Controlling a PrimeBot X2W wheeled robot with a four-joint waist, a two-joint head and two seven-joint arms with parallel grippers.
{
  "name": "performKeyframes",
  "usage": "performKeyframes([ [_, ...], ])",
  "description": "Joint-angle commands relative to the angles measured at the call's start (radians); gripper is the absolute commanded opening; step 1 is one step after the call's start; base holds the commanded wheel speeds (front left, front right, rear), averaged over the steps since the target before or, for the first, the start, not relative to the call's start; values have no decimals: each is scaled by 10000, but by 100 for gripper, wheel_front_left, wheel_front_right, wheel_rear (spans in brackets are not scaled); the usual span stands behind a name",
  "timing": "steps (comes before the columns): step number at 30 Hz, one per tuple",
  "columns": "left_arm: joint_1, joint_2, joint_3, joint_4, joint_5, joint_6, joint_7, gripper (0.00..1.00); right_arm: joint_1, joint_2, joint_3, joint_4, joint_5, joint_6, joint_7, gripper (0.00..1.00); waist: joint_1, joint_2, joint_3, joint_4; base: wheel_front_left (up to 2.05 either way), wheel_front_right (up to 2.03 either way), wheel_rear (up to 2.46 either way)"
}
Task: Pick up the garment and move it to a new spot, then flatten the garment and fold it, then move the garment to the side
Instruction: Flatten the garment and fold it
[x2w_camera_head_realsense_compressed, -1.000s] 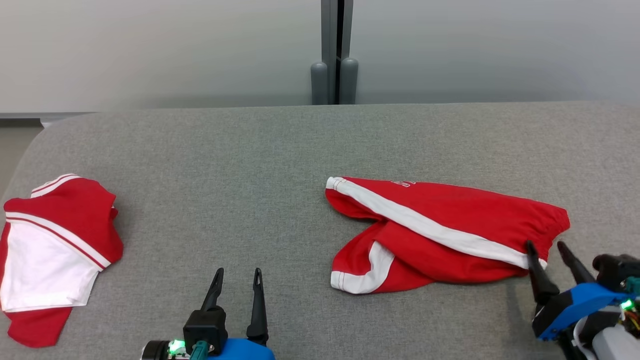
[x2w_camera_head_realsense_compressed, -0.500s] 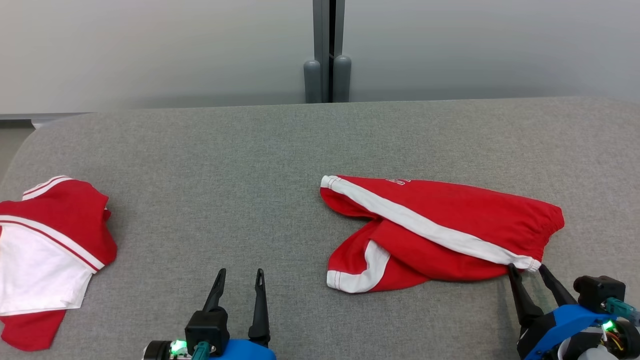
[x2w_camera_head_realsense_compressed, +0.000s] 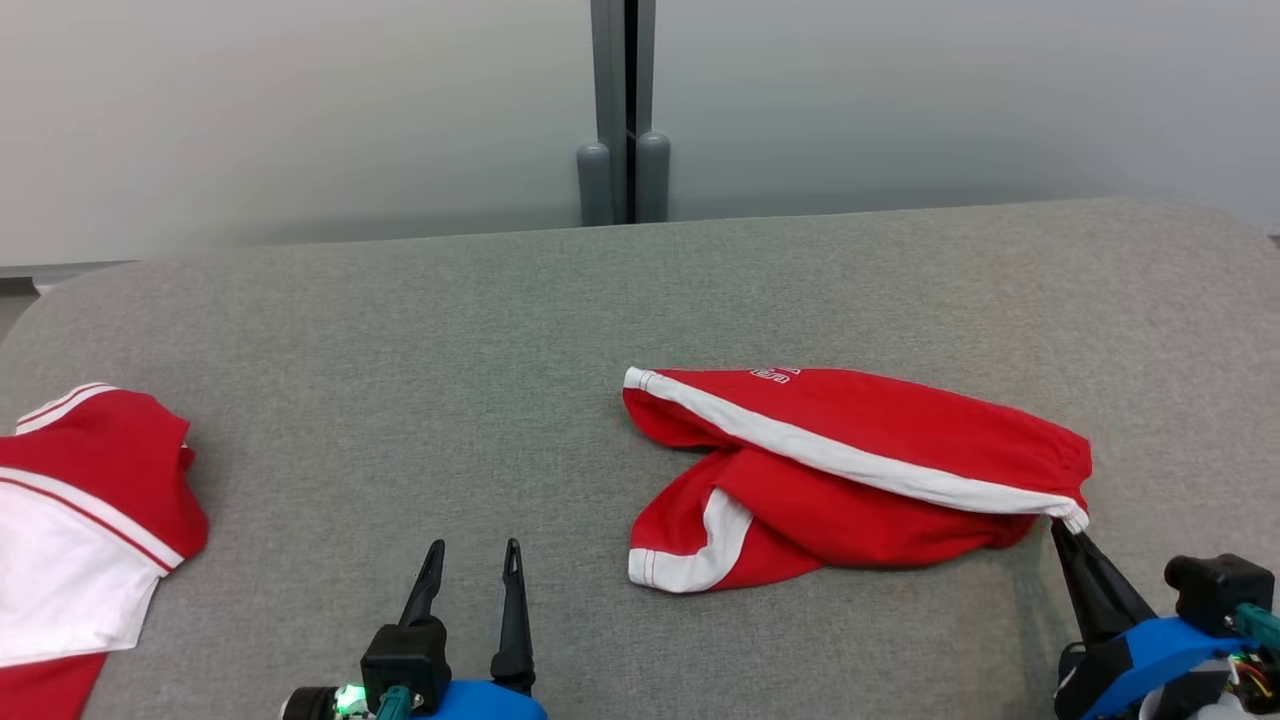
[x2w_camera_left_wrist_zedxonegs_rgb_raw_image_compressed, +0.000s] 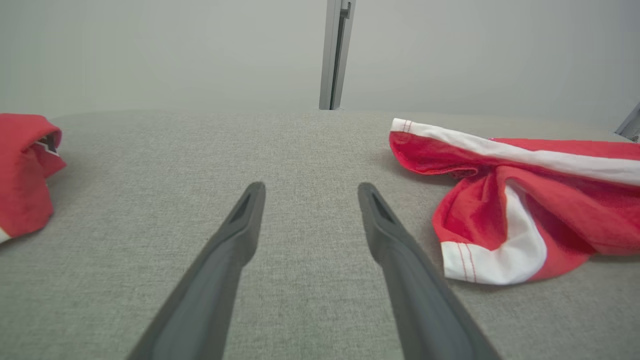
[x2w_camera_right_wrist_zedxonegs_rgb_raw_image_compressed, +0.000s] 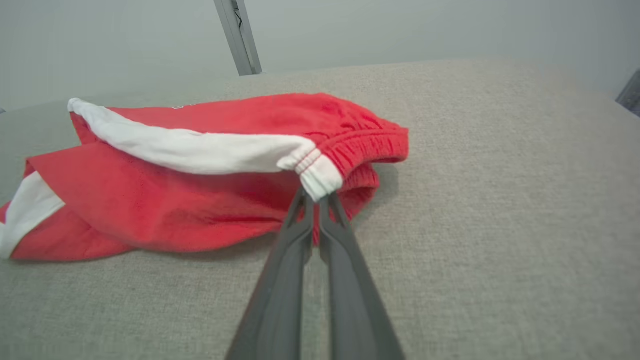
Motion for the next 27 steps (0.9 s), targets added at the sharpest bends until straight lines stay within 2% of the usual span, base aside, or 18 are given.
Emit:
performKeyframes([
  [1,-25,-2,35,-46,-48,2,-27,100,161,-127,-25,-32,-105,1,-33,0,1,0,-47,-134,0,0,0],
  [3,-126,-1,-9,-53,-56,-45,-27,100,221,-204,-86,19,-218,1,-31,0,1,0,-7,-298,0,0,0],
  [4,-206,3,-45,-41,-71,-64,-27,100,210,-247,-155,44,-299,1,-31,69,1,0,27,-363,0,0,0],
  [5,-297,3,-69,-37,-79,-64,-27,100,160,-250,-177,48,-373,1,-31,100,1,0,73,-454,0,0,0],
  [14,-1873,-1,-749,211,-303,-360,-27,100,-191,-9,-550,-972,-1039,1,-33,100,1,0,658,-1063,0,0,0],
  [23,-3856,3,-1520,2062,-2279,-693,-27,100,-609,120,-231,-1382,-921,1,-31,100,1,0,1315,-1694,0,0,0],
  [27,-4544,7,-1770,3072,-3196,-605,-27,100,-842,118,-43,-1418,-770,1,-31,100,1,0,1548,-1935,0,0,0],
])
